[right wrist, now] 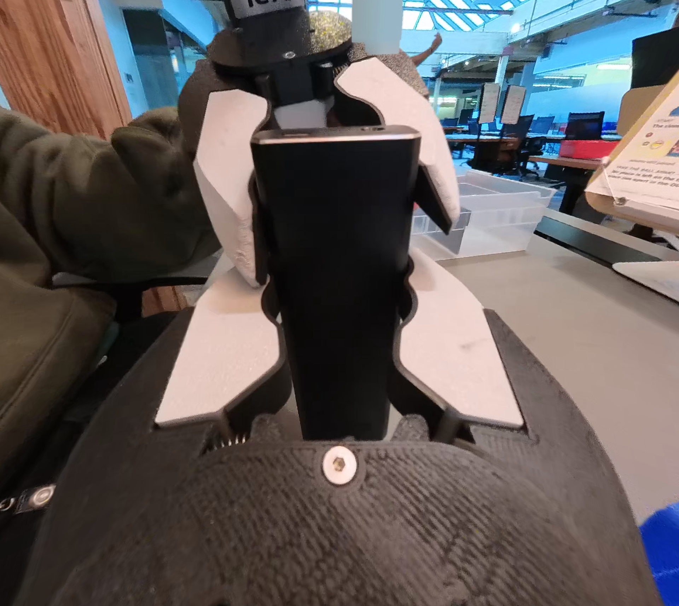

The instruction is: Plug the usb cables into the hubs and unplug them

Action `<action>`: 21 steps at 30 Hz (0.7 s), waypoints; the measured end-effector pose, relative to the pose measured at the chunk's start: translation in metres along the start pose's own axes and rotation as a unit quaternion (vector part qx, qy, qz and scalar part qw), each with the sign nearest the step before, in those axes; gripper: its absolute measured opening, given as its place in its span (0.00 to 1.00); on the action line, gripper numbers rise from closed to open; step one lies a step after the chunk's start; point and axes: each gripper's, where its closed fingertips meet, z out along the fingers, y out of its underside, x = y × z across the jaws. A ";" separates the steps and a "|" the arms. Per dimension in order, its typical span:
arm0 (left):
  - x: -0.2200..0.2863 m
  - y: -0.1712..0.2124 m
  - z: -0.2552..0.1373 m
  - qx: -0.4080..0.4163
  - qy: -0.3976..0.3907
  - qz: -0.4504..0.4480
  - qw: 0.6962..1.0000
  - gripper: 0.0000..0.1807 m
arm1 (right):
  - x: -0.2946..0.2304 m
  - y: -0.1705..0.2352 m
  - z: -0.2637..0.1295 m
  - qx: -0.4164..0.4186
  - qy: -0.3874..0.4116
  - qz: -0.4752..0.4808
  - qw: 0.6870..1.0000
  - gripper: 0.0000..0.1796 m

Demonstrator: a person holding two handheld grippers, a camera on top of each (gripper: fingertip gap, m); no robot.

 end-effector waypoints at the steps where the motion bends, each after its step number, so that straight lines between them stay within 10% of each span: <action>1: -0.001 0.000 -0.001 0.000 0.001 0.004 1.000 0.34 | 0.001 0.000 0.001 -0.004 0.006 -0.003 1.000 0.36; 11: 0.007 -0.031 -0.048 0.093 -0.012 -0.014 0.995 0.25 | 0.017 -0.007 -0.035 0.031 0.021 0.016 0.999 0.35; 21: 0.088 0.158 -0.018 -0.168 0.036 -0.001 0.985 0.17 | 0.003 -0.037 -0.093 0.138 -0.067 0.040 0.987 0.35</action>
